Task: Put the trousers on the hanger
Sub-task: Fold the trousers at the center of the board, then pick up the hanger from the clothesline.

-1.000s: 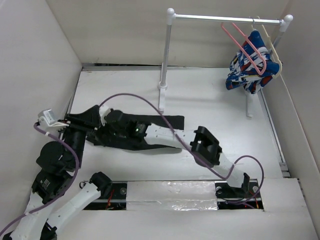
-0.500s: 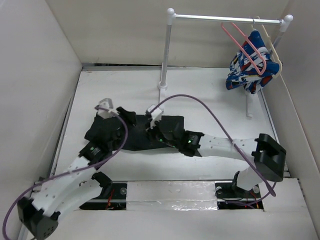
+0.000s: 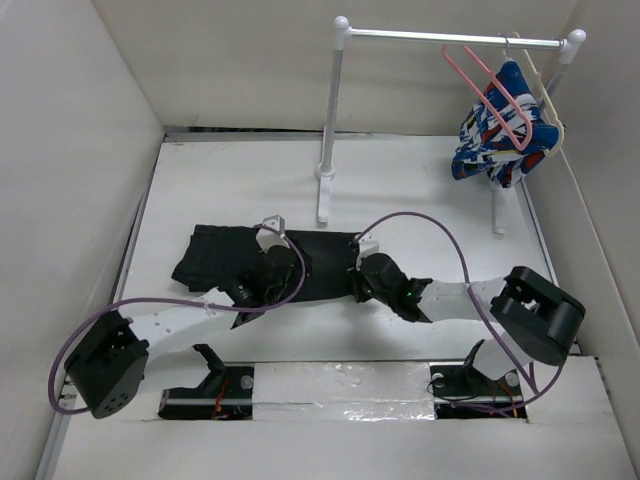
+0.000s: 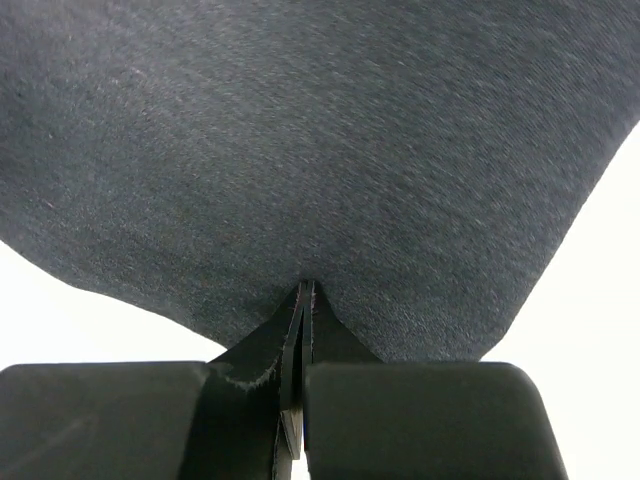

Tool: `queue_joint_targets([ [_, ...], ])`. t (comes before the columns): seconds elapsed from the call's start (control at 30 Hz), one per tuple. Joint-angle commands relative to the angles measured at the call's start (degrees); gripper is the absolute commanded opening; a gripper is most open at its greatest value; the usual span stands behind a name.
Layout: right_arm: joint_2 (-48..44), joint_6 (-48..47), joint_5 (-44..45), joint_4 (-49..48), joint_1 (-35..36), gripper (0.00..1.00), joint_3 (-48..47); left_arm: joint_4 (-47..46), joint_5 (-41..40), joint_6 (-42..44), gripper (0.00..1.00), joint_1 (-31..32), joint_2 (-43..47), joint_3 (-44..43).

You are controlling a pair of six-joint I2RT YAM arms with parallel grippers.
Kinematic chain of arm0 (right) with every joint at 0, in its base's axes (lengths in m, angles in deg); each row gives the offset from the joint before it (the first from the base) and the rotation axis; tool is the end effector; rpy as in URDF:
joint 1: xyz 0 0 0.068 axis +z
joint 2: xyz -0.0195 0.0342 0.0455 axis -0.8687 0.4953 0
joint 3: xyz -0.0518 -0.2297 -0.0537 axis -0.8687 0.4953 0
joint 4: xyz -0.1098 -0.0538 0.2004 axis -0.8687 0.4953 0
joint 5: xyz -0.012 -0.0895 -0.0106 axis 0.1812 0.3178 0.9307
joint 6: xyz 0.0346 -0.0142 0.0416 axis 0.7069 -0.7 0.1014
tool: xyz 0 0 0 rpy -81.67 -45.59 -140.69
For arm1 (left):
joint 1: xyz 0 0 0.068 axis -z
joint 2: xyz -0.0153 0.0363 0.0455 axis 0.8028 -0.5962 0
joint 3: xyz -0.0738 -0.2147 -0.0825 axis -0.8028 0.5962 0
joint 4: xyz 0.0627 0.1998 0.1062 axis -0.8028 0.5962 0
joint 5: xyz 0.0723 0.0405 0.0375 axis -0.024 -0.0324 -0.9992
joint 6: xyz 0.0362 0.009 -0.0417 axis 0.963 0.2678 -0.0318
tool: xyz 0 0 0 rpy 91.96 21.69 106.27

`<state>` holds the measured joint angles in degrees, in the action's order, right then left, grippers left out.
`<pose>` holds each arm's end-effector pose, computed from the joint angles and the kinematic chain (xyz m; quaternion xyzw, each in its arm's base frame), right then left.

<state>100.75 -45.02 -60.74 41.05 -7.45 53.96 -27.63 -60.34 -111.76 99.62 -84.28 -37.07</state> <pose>0.1732 0.2141 0.1393 -0.2045 0.8676 0.1788 0.4166 0.1701 -0.1562 0.2067 -0.0796 0.8160 -0.2664 0.5067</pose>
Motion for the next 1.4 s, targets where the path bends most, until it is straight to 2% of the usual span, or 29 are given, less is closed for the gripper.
queue_joint_targets([
  [0.0,-5.1,2.3,1.2,-2.9,-3.3,0.0,5.3,-3.1,-3.6,-0.4,0.38,1.9,-3.7,-0.5],
  [0.13,-12.9,0.7,0.9,2.1,-5.2,0.0,7.3,-4.7,-5.3,-0.9,0.37,4.2,-6.3,0.4],
  [0.27,-26.5,-3.2,-1.2,10.2,-6.5,0.01,6.0,-3.8,-9.1,-0.7,0.37,8.8,-8.6,-2.0],
  [0.37,-36.2,-10.2,-1.0,18.2,-10.7,0.0,-0.3,-3.9,-10.2,0.9,0.19,10.9,-10.6,-4.6],
  [0.4,-38.2,-12.1,-1.0,20.3,-12.6,0.0,-2.7,-3.9,-10.3,2.8,0.04,12.3,-11.6,-6.7],
  [0.43,-39.9,-15.4,-1.5,22.3,-14.8,0.0,-5.2,-3.8,-10.3,3.8,0.0,13.2,-12.1,-7.8],
  [0.5,-43.0,-18.5,-3.3,25.7,-22.8,0.0,-12.8,-4.1,-10.5,5.7,0.0,14.6,-12.8,-10.8],
  [0.57,-43.9,-21.2,-8.7,26.7,-31.4,0.0,-17.8,-4.6,-10.0,8.9,0.0,15.7,-12.5,-12.6],
  [0.67,-42.6,-20.4,-17.5,25.1,-39.4,0.0,-26.4,-6.0,-10.0,12.6,0.0,16.5,-10.6,-14.3],
  [0.7,-41.4,-19.9,-20.0,24.8,-44.1,0.0,-28.4,-7.7,-9.8,13.2,0.0,16.5,-9.1,-13.6],
  [0.77,-36.6,-16.5,-30.8,22.7,-50.1,0.0,-34.2,-12.5,-8.6,16.0,0.0,16.5,-6.9,-11.2],
  [0.83,-33.1,-13.1,-39.8,20.5,-52.3,0.0,-39.2,-16.1,-5.8,18.8,0.0,16.5,-5.6,-9.5],
  [0.9,-28.1,-12.2,-40.1,19.7,-53.2,0.0,-43.1,-18.4,-4.4,21.5,0.0,16.5,-3.9,-7.5],
  [1.0,-21.1,-13.5,-35.2,23.4,-55.1,0.13,-52.0,-19.4,-3.2,22.5,0.0,16.5,-1.6,-5.4],
  [1.03,-17.8,-14.1,-33.6,22.7,-56.6,0.28,-54.9,-18.5,-2.8,22.6,0.0,16.5,0.3,-4.9],
  [1.1,-14.9,-14.5,-33.7,21.3,-58.8,0.43,-56.9,-17.6,-2.1,23.1,0.0,16.5,2.7,-4.0],
  [1.13,-13.4,-14.6,-32.6,20.7,-60.0,0.58,-57.7,-17.7,-1.9,23.1,0.0,16.5,4.0,-3.3],
  [1.17,-12.1,-14.4,-32.5,19.9,-62.5,0.63,-58.5,-18.0,-2.2,23.1,0.0,16.5,5.2,-2.6],
  [1.23,-8.3,-13.6,-34.6,19.3,-65.2,0.69,-60.8,-19.1,-3.0,22.6,0.07,16.5,7.4,-1.0],
  [1.33,-4.0,-16.4,-41.9,20.5,-68.2,0.73,-65.1,-16.6,-3.2,22.2,0.19,16.5,7.8,-2.2],
  [1.37,-3.1,-18.2,-42.1,24.6,-68.8,0.74,-66.6,-16.3,-3.3,22.3,0.22,16.5,7.7,-2.3],
])
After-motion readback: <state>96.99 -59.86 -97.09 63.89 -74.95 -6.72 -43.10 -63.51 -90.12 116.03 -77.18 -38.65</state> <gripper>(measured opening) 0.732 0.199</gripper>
